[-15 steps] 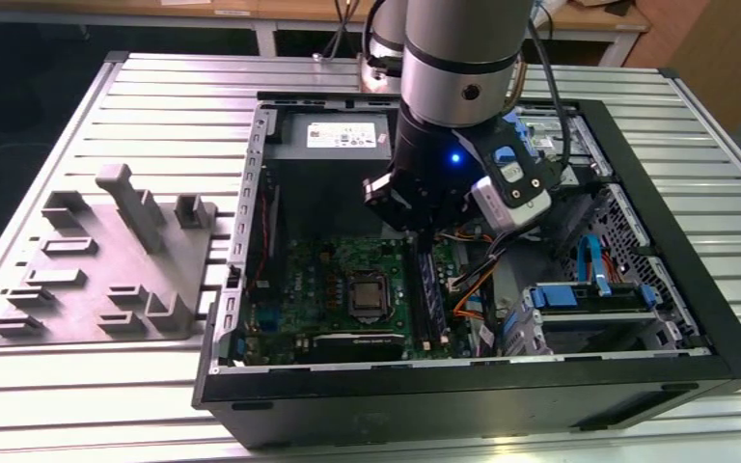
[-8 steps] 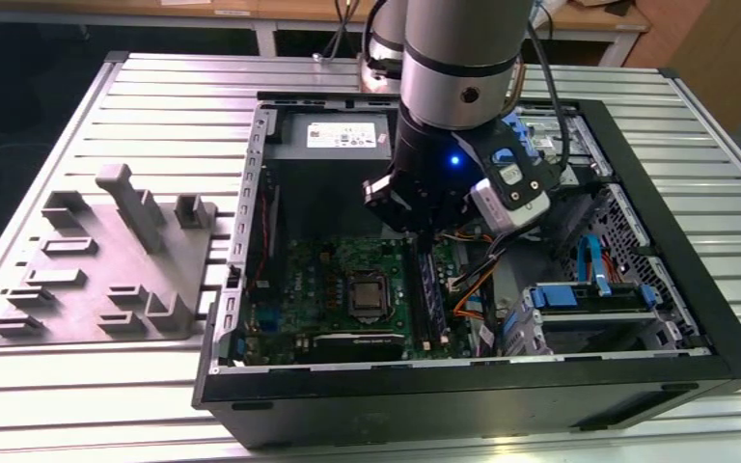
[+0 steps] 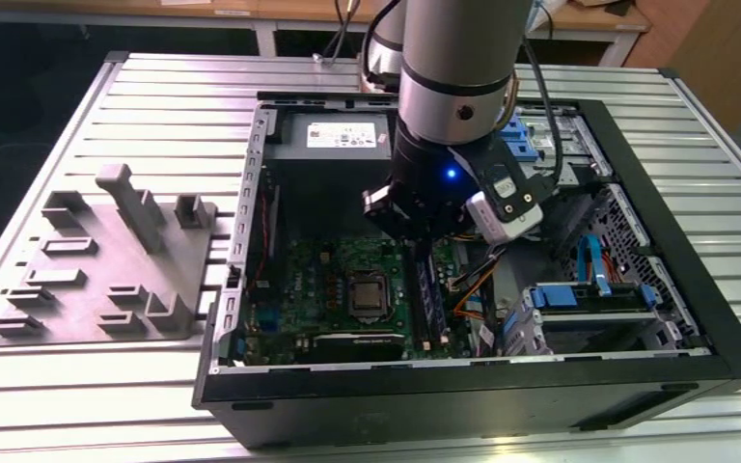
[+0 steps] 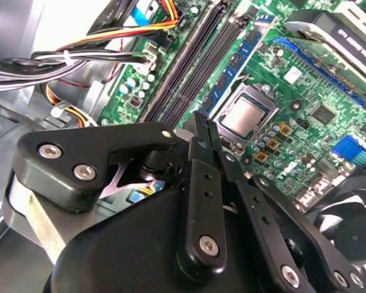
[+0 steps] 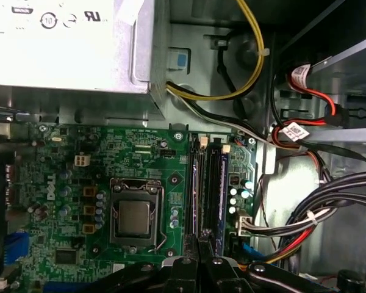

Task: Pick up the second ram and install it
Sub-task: 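Insert the second ram into the second slot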

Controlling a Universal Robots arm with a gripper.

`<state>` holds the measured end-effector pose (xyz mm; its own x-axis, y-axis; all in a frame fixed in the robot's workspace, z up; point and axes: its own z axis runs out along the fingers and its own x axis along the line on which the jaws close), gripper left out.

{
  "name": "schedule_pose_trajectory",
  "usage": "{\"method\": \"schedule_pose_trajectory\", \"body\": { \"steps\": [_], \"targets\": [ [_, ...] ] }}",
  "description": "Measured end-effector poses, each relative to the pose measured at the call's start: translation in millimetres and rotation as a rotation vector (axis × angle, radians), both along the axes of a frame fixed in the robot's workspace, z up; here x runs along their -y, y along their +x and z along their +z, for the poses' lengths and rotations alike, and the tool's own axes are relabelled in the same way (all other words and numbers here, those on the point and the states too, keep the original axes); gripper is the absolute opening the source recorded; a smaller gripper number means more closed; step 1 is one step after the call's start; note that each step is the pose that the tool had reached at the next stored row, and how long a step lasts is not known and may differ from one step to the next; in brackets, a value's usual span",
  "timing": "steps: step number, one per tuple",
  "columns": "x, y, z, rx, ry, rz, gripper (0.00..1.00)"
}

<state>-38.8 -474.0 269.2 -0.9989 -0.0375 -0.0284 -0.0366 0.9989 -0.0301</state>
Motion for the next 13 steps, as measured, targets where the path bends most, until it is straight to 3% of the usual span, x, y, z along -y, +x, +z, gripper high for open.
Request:
{"method": "schedule_pose_trajectory", "body": {
  "steps": [5, 13],
  "targets": [
    [0.0, 0.0, -4.6, 0.0000, -0.0001, 0.000, 0.12],
    [-0.1, 0.0, -18.8, 0.0021, -0.0001, 0.000, 0.12]
  ]
}}
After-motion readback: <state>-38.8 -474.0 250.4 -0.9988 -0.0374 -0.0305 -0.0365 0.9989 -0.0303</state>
